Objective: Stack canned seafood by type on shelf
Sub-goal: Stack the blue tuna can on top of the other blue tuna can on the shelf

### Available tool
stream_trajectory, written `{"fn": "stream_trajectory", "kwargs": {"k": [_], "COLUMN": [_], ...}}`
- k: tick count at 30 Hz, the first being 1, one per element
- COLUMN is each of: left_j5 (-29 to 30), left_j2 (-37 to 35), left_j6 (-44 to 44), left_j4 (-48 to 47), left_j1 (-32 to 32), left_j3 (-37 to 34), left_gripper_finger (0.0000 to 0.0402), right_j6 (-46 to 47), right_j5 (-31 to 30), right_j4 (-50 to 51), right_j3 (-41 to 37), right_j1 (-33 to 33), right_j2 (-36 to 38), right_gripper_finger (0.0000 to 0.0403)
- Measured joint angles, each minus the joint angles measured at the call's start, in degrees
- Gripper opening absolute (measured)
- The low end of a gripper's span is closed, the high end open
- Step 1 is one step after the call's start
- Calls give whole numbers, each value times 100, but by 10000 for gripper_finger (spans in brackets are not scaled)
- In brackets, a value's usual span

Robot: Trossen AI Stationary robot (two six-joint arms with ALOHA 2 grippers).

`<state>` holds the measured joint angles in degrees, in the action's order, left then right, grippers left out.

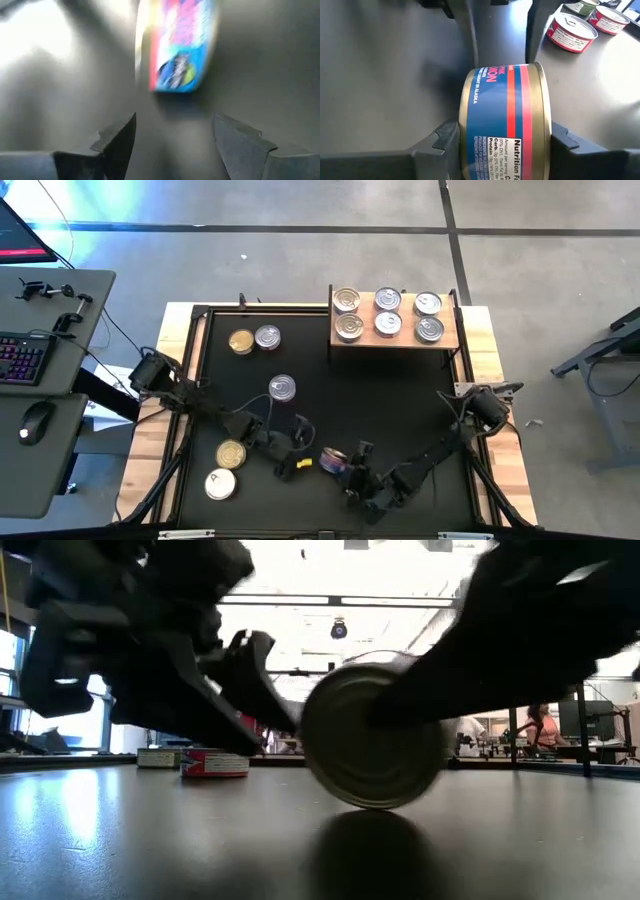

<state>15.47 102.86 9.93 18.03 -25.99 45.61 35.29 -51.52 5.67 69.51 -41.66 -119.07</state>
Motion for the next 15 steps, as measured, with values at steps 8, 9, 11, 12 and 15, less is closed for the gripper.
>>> {"fn": "stream_trajectory", "kwargs": {"k": [8, 9, 11, 12, 15], "left_j5": [512, 505, 474, 467, 514], "left_j2": [580, 674, 894, 995, 1262], "left_j6": [1024, 1062, 1149, 1204, 1291], "left_j4": [2340, 2571, 2947, 3027, 3191], "left_j1": [-416, -423, -441, -445, -433], "left_j3": [9, 9, 44, 71, 148], "left_gripper_finger": [252, 252, 252, 252, 253], "right_j6": [392, 396, 438, 437, 489], "right_j5": [-326, -375, -418, -420, -446], "right_j4": [14, 4, -5, -21, -44], "right_j3": [-10, -11, -15, -15, -15], "right_j1": [-433, -446, -455, -436, -353], "right_j2": [-10, -11, -15, -15, -15], "right_gripper_finger": [164, 164, 164, 164, 164]}}
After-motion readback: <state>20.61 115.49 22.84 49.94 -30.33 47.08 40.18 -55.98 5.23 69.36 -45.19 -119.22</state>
